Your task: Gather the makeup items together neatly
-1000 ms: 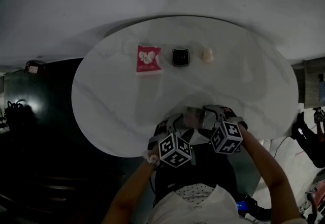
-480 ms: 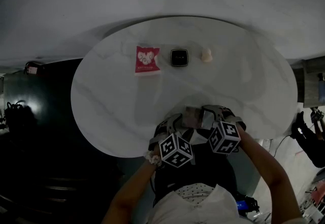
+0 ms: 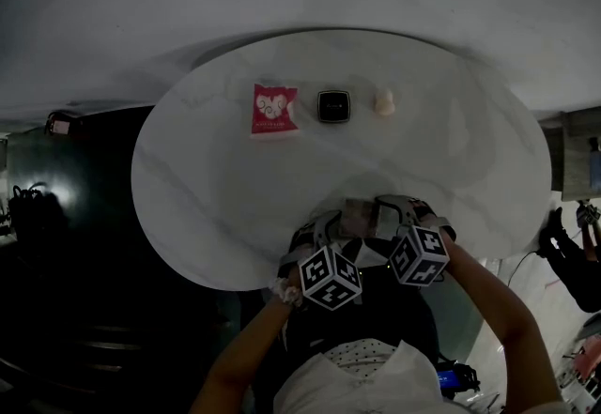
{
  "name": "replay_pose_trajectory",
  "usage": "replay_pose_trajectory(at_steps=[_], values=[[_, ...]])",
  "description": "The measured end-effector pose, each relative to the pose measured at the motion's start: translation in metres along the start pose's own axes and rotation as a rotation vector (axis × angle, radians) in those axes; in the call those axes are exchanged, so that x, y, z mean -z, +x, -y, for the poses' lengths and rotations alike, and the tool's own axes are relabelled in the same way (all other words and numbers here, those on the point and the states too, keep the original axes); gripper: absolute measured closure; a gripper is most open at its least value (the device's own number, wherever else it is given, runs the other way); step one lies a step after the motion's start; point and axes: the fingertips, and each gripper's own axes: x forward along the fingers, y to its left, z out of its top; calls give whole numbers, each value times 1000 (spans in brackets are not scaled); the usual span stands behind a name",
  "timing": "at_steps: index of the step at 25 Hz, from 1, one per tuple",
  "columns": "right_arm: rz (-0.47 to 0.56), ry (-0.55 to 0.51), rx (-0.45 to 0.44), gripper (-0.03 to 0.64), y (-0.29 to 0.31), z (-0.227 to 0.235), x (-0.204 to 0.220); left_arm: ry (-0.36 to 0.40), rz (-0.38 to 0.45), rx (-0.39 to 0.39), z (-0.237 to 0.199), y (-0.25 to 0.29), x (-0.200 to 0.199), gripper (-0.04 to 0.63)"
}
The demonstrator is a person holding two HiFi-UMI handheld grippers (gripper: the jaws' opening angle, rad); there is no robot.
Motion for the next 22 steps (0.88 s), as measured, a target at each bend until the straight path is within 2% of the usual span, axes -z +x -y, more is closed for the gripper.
replay_pose_trajectory(at_steps=[6,11,22], values=[[1,22,6,225,-1,2,-2,-23,32,-17,-1,-2,-2,275],[6,38,22,226,-4,5,-3,2,48,-31,-4,-6,-8,276],[4,28,49,225,-15,28,-10,2,78,-32,-20,-10,-27,278]])
